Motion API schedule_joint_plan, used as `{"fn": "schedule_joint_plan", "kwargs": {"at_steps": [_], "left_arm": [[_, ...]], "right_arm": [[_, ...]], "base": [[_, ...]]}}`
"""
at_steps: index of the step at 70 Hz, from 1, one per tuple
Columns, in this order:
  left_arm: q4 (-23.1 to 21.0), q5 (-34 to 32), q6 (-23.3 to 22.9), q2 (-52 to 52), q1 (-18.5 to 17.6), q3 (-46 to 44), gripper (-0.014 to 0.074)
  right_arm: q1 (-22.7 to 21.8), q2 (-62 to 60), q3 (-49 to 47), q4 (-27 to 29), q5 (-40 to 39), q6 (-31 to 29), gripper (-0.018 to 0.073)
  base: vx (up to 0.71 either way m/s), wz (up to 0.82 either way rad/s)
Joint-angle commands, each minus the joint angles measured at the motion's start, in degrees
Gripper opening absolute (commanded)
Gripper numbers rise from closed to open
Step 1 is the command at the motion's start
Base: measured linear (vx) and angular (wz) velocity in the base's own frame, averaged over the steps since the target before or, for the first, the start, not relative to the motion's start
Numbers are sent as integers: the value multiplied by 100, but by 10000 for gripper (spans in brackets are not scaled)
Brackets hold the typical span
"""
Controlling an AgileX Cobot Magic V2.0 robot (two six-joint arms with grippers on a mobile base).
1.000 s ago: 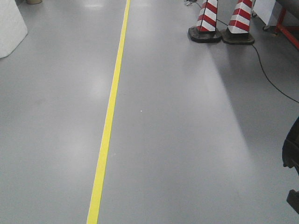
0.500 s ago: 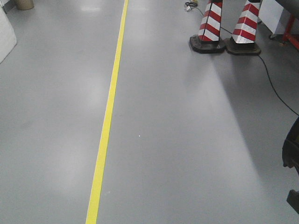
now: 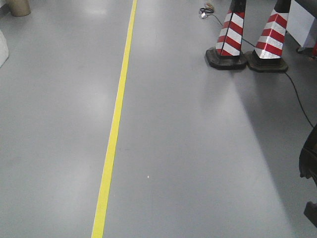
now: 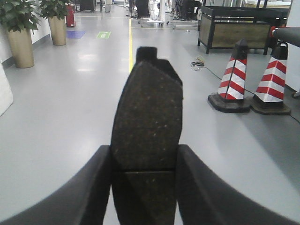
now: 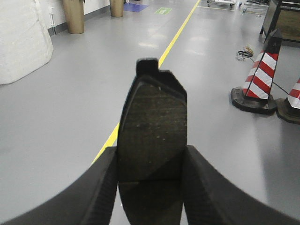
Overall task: Move and align brake pads A on conveyor
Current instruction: 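Drive forward along the yellow floor line holding both pads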
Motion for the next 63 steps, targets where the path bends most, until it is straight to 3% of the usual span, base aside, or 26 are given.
{"fn": "schedule_joint_plan", "kwargs": {"at_steps": [1,63], "left_arm": [[-6,-558,-4,85,-10,-146,146],[-6,-563,-4,85,-10,-146,146]], "right_arm": [[-4,3,-179,-43,-548,-5,-4],[-4,3,-179,-43,-548,-5,-4]], "base": [[60,0],[60,-1]]}}
